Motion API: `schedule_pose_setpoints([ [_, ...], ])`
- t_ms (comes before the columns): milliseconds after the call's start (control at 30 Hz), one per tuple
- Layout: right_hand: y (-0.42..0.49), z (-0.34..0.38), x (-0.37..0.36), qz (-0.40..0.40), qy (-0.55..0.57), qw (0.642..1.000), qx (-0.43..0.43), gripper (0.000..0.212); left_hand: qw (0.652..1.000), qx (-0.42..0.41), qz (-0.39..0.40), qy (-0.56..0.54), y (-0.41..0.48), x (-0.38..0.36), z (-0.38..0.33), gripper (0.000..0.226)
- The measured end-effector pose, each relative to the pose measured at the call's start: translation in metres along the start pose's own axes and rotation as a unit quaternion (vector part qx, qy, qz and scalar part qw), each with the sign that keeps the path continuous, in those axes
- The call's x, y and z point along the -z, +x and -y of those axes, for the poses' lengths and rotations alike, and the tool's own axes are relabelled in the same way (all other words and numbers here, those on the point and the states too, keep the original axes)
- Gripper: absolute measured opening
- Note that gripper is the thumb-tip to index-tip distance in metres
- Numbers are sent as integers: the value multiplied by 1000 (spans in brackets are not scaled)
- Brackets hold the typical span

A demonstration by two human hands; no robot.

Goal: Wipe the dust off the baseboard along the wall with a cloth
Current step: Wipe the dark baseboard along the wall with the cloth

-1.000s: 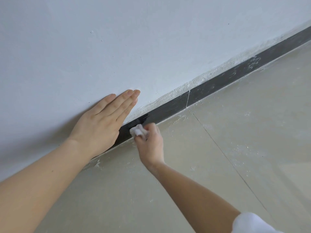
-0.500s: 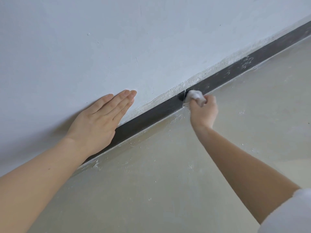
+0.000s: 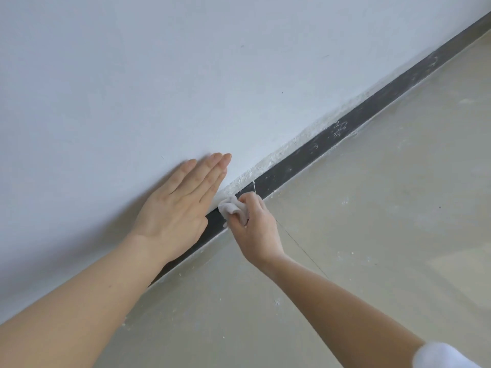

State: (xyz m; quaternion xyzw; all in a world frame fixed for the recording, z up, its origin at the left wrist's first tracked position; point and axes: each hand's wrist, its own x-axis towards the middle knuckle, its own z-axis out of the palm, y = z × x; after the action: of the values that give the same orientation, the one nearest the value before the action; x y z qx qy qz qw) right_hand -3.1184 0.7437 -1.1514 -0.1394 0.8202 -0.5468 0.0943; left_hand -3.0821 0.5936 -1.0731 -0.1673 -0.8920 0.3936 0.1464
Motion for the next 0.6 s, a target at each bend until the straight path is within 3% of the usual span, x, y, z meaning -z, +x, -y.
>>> schedule_pose_setpoints([
  [133,23,-11,10,-69,74,995,-4,18,1000,-25,13,11,-2,-4,13,65],
  [333,74,-39,66,-197,32,977,-80,7,1000,-1,15,-24,1,-4,5,62],
  [433,72,-42,80,-242,41,962,-118,15,999,15,9,-51,12,-2,-1,67],
  [500,52,-44,72,-205,49,971,-115,18,999,15,11,-51,20,0,-3,68],
  [600,12,-43,40,-80,51,989,-112,21,999,0,18,-38,32,1,-7,69],
])
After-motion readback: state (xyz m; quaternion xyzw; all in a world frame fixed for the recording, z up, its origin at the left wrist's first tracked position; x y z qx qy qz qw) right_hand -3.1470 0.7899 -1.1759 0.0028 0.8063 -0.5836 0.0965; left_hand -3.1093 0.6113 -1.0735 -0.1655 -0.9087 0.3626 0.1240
